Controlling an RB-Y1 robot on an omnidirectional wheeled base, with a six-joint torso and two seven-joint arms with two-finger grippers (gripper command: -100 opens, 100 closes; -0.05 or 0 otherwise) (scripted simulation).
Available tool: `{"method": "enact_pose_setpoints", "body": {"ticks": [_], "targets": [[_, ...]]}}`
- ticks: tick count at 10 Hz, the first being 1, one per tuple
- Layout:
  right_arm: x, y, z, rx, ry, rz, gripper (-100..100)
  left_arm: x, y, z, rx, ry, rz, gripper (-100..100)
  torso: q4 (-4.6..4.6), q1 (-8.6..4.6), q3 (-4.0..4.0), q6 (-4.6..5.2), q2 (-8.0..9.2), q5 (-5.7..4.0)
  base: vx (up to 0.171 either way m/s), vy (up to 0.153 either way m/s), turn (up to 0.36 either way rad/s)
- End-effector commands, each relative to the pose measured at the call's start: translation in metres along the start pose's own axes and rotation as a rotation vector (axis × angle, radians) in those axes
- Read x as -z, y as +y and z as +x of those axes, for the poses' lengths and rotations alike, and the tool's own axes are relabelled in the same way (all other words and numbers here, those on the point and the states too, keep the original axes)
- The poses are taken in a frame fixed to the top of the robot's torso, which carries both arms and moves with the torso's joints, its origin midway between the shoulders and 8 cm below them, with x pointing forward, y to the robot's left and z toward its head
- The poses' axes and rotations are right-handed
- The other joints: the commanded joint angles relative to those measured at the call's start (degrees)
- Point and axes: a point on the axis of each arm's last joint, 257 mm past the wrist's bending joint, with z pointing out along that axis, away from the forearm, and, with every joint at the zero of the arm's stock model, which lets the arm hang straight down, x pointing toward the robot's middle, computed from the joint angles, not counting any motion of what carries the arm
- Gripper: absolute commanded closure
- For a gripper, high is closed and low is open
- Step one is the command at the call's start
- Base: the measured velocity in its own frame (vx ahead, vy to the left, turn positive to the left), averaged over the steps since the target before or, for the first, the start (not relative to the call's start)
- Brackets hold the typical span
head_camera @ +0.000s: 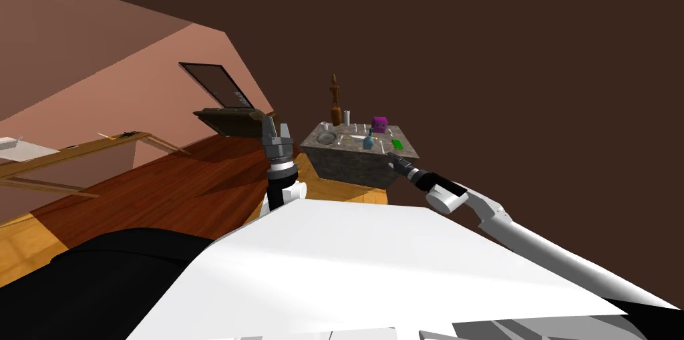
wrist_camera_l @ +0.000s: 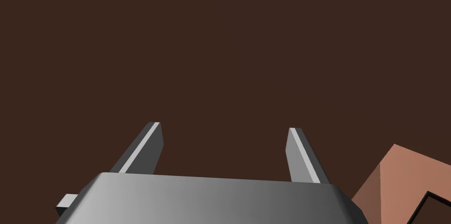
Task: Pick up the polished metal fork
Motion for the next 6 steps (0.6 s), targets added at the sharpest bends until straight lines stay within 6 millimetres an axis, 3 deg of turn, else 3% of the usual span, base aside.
{"method": "enact_pose_setpoints", "body": {"ticks": [1,2,3,4,5,6], "targets": [[0.005,-0.023,-0.006,0.014,0.012,0.076,-100,0.0,0.0,0.0,0.0,0.0,0.0,0,0.0,0.0,0.0,0.0,0.0,0.0,-0.003,0.04,0.201],[0.008,-0.024,-0.011,0.036,0.015,0.088,-100,0.0,0.0,0.0,0.0,0.0,0.0,0,-0.01,0.03,-0.02,-0.03,-0.03,0.0,-0.003,0.029,0.122],[0.013,-0.044,-0.017,0.042,0.021,0.152,-100,0.0,0.0,0.0,0.0,0.0,0.0,0,-0.01,0.0,-0.01,0.01,-0.02,0.0,-0.001,0.032,0.17],[0.016,-0.044,-0.022,0.063,0.023,0.163,-100,0.0,0.0,0.0,0.0,0.0,0.0,0,-0.01,0.0,-0.02,-0.02,-0.04,0.0,0.001,0.026,0.14],[0.022,-0.063,-0.028,0.069,0.027,0.227,-100,0.0,0.0,0.0,0.0,0.0,0.0,0,-0.01,-0.01,-0.02,0.0,-0.04,0.0,0.008,0.037,0.238],[0.025,-0.064,-0.034,0.089,0.028,0.238,-100,0.0,0.0,0.0,0.0,0.0,0.0,0,-0.02,0.03,-0.04,-0.03,-0.07,0.01,0.015,0.022,0.119]]}}
